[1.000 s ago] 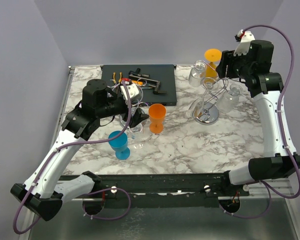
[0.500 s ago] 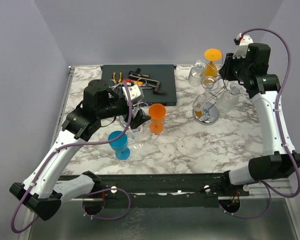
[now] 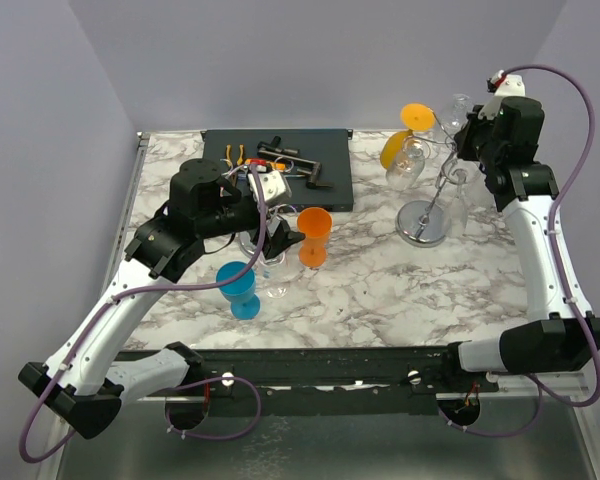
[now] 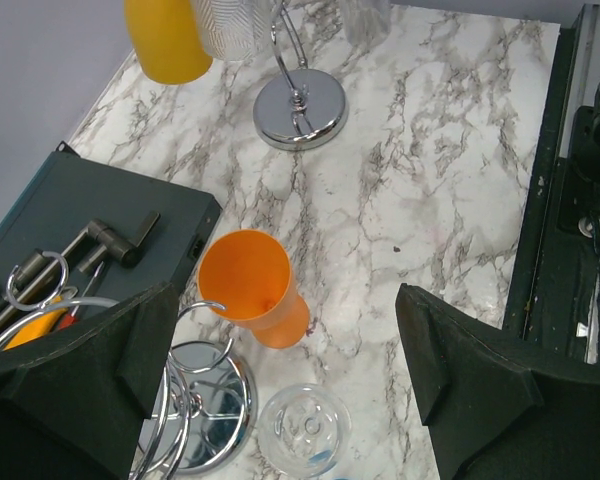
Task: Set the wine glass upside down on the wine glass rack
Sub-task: Adjust the wine rack at the center of the board.
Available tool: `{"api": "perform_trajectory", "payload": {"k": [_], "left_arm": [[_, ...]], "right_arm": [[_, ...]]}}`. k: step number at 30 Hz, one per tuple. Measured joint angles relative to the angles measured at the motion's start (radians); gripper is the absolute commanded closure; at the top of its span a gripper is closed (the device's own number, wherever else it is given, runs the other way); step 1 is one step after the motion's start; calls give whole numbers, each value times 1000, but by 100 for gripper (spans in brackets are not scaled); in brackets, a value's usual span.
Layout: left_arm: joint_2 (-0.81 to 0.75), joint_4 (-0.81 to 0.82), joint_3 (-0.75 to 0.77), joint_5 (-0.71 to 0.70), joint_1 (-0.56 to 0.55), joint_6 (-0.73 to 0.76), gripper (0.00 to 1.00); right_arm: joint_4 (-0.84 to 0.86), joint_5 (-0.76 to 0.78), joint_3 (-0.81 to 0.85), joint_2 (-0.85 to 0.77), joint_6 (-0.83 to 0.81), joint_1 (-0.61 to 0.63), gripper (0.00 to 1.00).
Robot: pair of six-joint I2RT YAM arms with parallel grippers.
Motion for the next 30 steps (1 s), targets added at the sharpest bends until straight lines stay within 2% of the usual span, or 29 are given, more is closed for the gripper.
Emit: {"api": "perform_trajectory", "payload": {"k": [6,13,23,30], "left_arm": [[0,0,0,-8,-1,0,1],[0,0,0,-10,-6,0,1],[-1,0,0,-11,-12,1,1],[-27,0,-2,-24,-13,5,1]], "right_arm": [[45,56,-69,-53,58,1,99],[48,138,-77,-60,122,20,99],[47,505,0,31,173,222,99],[61,674,47,93,208,273,100]]}}
